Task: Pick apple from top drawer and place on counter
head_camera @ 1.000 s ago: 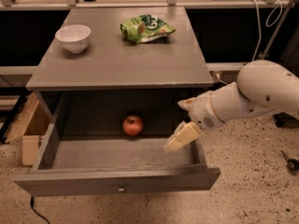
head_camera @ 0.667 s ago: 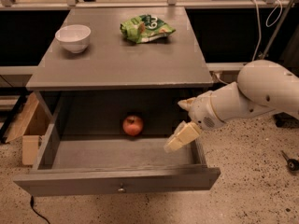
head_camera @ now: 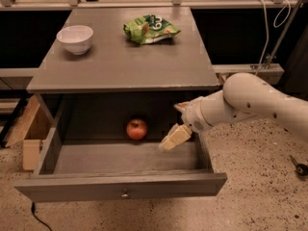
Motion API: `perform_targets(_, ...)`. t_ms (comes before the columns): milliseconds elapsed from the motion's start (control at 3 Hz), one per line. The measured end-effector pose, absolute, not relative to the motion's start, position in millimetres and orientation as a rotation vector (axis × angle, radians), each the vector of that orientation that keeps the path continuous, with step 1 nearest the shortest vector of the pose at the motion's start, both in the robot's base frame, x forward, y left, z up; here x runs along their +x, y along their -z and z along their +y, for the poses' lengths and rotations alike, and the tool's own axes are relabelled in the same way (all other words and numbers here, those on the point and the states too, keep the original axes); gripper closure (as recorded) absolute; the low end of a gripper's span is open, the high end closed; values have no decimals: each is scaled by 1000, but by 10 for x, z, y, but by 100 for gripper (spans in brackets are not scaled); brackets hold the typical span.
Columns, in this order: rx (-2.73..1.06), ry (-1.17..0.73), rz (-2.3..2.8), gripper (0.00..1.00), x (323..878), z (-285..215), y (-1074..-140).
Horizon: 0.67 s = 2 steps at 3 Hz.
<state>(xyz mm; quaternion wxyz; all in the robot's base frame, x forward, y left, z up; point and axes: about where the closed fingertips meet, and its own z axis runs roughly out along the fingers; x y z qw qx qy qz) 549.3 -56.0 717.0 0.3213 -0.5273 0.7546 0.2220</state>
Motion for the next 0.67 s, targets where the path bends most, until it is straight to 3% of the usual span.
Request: perform_targets(667,-1238,-579,1941,0,5999,-228,-6762)
